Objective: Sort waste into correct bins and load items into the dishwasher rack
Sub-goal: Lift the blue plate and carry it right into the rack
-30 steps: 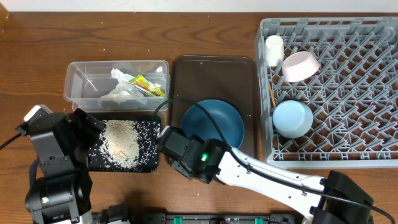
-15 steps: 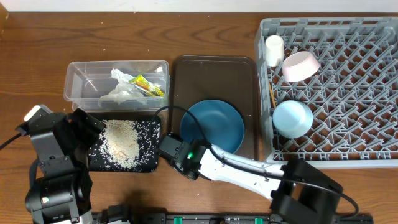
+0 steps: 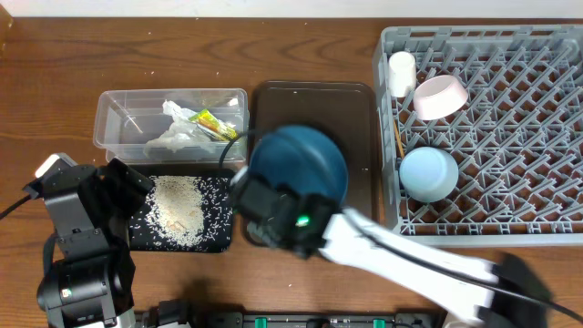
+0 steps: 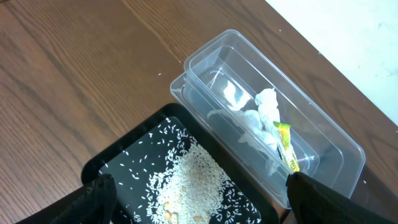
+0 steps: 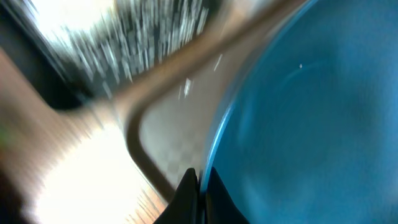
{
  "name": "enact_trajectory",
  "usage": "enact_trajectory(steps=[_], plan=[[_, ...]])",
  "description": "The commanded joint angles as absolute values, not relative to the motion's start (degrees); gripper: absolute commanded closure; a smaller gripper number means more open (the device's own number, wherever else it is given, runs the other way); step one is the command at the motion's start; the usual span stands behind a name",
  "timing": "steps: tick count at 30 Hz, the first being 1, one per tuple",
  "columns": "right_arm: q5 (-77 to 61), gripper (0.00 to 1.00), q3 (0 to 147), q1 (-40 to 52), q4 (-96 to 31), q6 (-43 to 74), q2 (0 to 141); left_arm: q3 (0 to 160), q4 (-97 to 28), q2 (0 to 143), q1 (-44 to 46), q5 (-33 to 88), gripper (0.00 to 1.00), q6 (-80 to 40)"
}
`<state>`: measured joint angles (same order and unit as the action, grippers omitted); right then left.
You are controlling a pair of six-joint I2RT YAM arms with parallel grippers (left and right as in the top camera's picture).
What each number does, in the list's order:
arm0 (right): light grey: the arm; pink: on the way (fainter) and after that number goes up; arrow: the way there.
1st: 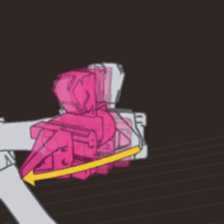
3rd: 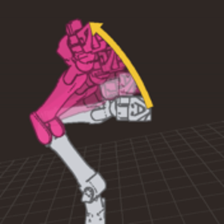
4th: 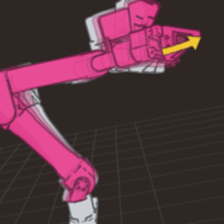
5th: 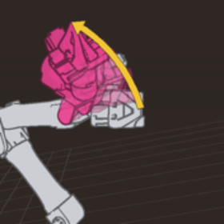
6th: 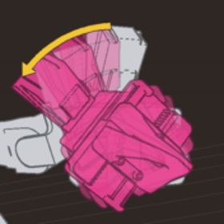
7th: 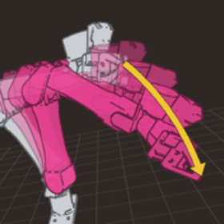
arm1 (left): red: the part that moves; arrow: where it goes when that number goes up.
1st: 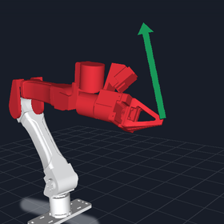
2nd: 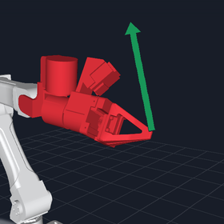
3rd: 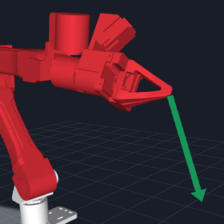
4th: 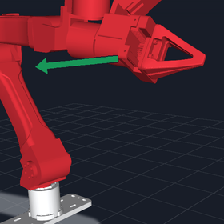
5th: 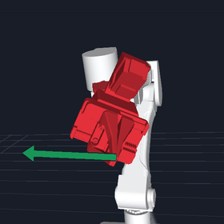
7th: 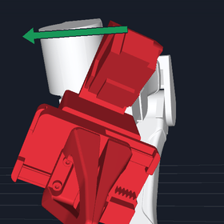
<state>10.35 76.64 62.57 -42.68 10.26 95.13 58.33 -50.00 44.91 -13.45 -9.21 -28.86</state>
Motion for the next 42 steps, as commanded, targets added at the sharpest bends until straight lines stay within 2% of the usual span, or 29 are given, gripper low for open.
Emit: enact_trajectory(steps=[1, 5, 10, 15, 19, 24, 34, 42], plan=[[9.08, 0.99, 80.16, 56.84, -43.2, 12.21, 83.81, 59.11, -50.15, 44.86, -13.76, -9.69, 0.1, -28.56], [-8.03, 0.99, 80.14, 43.42, -43.77, 12.19, 73.93, 59.11, -50.15, 44.86, -13.76, -9.69, 0.1, -28.56], [-37.69, 0.99, 80.14, 20.64, -44.03, 11.51, 67.48, 59.11, -50.15, 44.86, -13.76, -9.69, 0.11, -28.56], [-60.34, 0.99, 80.03, -0.56, -44.49, 7.09, 67.59, 59.11, -50.15, 44.86, -13.76, -9.69, 0.1, -28.56], [-75.66, 0.99, 79.37, -12.93, -45.74, 1.1, 70.41, 59.11, -50.17, 44.86, -13.76, -9.69, 0.1, -28.56], [-89.38, 0.99, 77.03, -20.49, -46.15, -7.97, 76.86, 59.11, -50.15, 44.86, -13.76, -9.69, 0.1, -28.56], [-89.41, 0.99, 74.85, -24.18, -45.69, -13.02, 93.25, 59.11, -50.15, 44.86, -13.76, -9.69, 0.1, -28.56], [-89.41, 0.99, 72.47, -27.16, -47.33, -18.22, 99.31, 59.11, -50.15, 44.86, -13.76, -9.69, 0.1, -28.56]])
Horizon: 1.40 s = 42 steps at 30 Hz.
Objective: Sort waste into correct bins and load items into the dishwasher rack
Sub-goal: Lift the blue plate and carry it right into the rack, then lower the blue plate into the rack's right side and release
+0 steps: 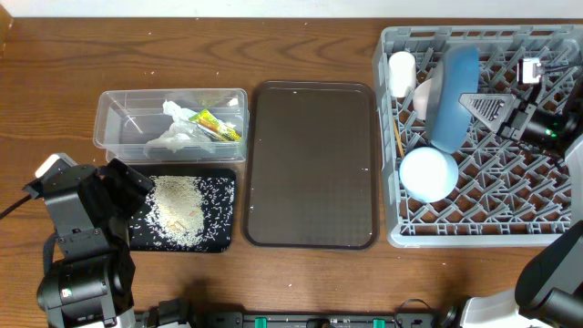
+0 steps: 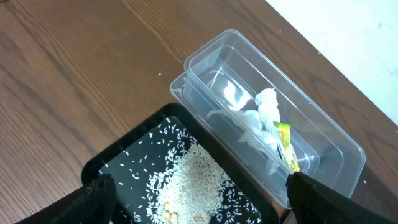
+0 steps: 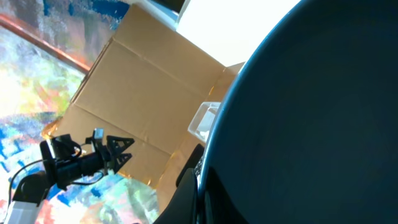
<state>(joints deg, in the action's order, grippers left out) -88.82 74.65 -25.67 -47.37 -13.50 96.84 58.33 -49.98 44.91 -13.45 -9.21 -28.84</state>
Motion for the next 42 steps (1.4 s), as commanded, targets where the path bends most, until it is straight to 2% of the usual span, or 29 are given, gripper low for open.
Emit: enact_trajectory(steps=[1, 18, 20, 24, 27, 30, 31, 42], plan=[[-89.41, 0.99, 71.81, -27.73, -47.33, -19.0, 99.57, 59.11, -50.15, 44.86, -13.76, -9.69, 0.1, -28.56], [-87.2, 0.97, 66.61, -39.62, -51.33, -20.16, 100.42, 59.11, -50.15, 44.86, -13.76, -9.69, 0.1, -28.56], [-87.13, 0.92, 66.61, -41.15, -53.08, -20.16, 100.42, 59.11, -50.17, 44.86, -13.76, -9.69, 0.1, -28.56], [-85.17, 0.58, 66.61, -44.18, -57.45, -20.18, 100.42, 59.11, -50.17, 44.86, -13.76, -9.69, 0.1, -28.56], [-81.58, 0.4, 66.61, -46.06, -60.82, -20.18, 100.42, 59.11, -50.15, 44.86, -13.76, -9.69, 0.1, -28.56], [-79.0, 0.16, 66.61, -47.77, -63.68, -20.16, 100.42, 59.11, -50.15, 44.86, -13.76, -9.69, 0.1, -28.56], [-78.83, 0.01, 66.61, -48.75, -65.1, -20.16, 100.42, 59.11, -50.15, 44.86, -13.76, -9.69, 0.1, -28.56], [-73.95, 0.01, 66.78, -53.87, -67.68, -15.09, 99.09, 59.11, -50.17, 44.86, -13.76, -9.69, 0.1, -28.56]])
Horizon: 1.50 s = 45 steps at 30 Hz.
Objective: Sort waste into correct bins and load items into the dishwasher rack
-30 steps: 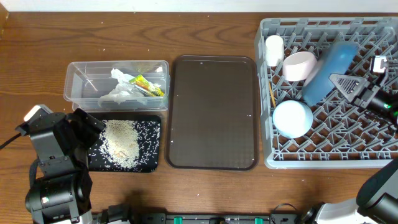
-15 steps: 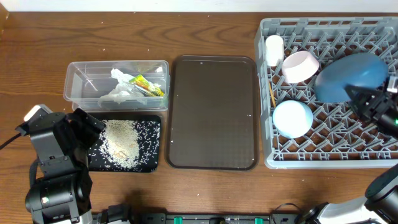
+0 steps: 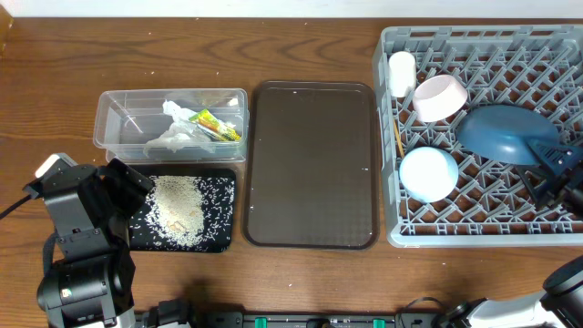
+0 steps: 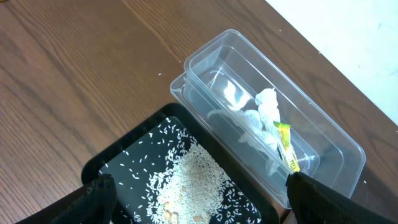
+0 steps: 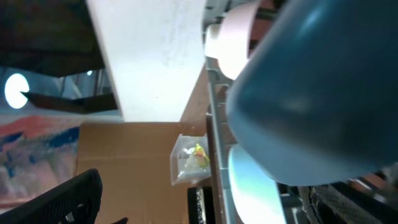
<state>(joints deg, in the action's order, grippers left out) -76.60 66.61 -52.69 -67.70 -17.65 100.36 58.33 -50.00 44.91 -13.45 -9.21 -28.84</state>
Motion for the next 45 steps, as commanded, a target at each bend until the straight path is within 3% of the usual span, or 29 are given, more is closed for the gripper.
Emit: enact_trajectory(steps=[1, 14, 19, 25, 34, 39, 45], plan=[[-73.01, 0.01, 66.81, -54.26, -67.7, -14.81, 98.78, 59.11, -50.15, 44.86, -13.76, -9.69, 0.1, -28.56], [-63.05, 0.01, 66.81, -56.62, -68.29, -9.76, 86.13, 59.11, -50.15, 44.86, -13.76, -9.69, 0.1, -28.56], [-41.41, 0.01, 66.81, -53.76, -63.94, -0.34, 77.6, 59.11, -50.17, 44.86, -13.76, -9.69, 0.1, -28.56], [-14.57, 0.01, 66.81, -36.82, -59.29, 6.76, 68.86, 59.11, -50.17, 44.86, -13.76, -9.69, 0.1, -28.56], [0.36, 0.01, 66.81, -6.37, -52.27, 2.26, 69.78, 59.11, -50.15, 44.86, -13.76, -9.69, 0.1, -28.56], [2.72, 0.01, 66.81, 0.43, -51.27, 2.28, 72.47, 59.11, -50.15, 44.86, -13.76, -9.69, 0.1, -28.56], [2.74, 0.01, 66.81, 2.07, -52.23, 2.28, 73.58, 59.11, -50.15, 44.86, -13.76, -9.69, 0.1, -28.56]])
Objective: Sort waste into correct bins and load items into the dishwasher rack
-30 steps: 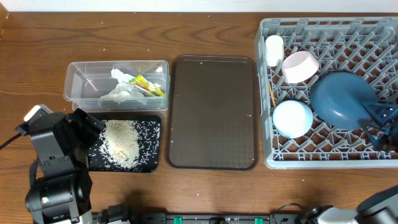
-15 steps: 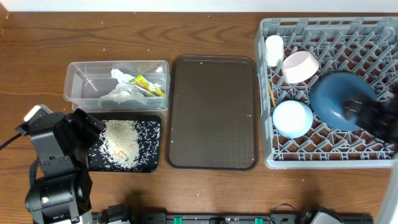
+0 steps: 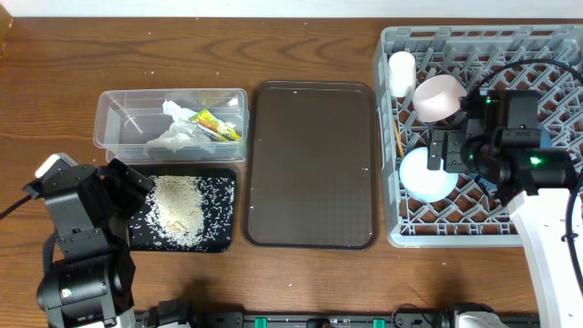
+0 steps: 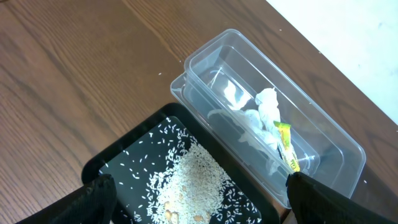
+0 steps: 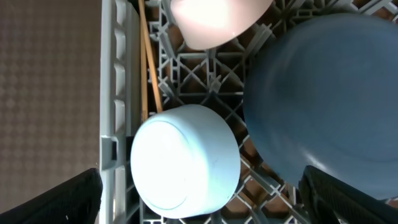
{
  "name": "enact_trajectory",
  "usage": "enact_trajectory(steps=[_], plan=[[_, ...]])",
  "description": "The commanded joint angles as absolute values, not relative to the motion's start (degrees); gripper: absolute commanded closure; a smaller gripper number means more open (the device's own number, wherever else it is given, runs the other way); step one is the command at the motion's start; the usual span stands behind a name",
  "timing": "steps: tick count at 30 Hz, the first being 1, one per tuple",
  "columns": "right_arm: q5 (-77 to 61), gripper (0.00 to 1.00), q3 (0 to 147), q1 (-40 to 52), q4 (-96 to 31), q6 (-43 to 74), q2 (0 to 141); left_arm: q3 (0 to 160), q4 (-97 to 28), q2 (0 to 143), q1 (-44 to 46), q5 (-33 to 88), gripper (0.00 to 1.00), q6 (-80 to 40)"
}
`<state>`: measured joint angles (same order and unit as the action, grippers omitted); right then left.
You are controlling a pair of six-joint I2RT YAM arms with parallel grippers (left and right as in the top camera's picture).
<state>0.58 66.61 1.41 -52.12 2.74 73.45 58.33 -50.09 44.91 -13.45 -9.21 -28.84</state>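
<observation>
The blue plate [image 5: 323, 106] lies in the grey dishwasher rack [image 3: 474, 239], right of an upturned light blue bowl [image 5: 186, 155] and below a pink bowl [image 5: 217, 18]. My right gripper [image 5: 199, 208] hangs open above the rack, over the light blue bowl and the plate's edge, holding nothing. In the overhead view the right gripper [image 3: 474, 150] hides the plate. My left gripper [image 4: 199, 205] is open over the black tray of rice [image 4: 186, 180], beside the clear bin [image 4: 273, 130] of wrappers.
The brown tray [image 3: 314, 164] sits bare between the bins and the rack. A white cup [image 3: 401, 73] stands in the rack's far left corner. Wooden chopsticks [image 5: 149, 68] lie along the rack's left wall.
My right gripper was at the rack's right edge by the plate's rim. It now hangs open over the rack's left middle, clear of the plate. The left arm has not moved.
My right gripper was shut on the blue plate over the brown tray. Then it held the plate on edge above the rack. Then the plate lay tilted in the rack with the gripper beside it. Now the gripper is open above the rack.
</observation>
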Motion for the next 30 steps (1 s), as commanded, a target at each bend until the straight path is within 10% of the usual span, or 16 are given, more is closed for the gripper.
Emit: enact_trajectory(steps=[1, 30], plan=[[2.74, 0.01, 66.81, 2.07, -52.25, 2.28, 73.58, 59.11, -50.17, 44.86, -13.76, -9.69, 0.1, -28.56], [4.1, 0.01, 62.08, 2.07, -50.35, 1.58, 55.75, 59.11, -50.17, 44.86, -13.76, -9.69, 0.1, -28.56]])
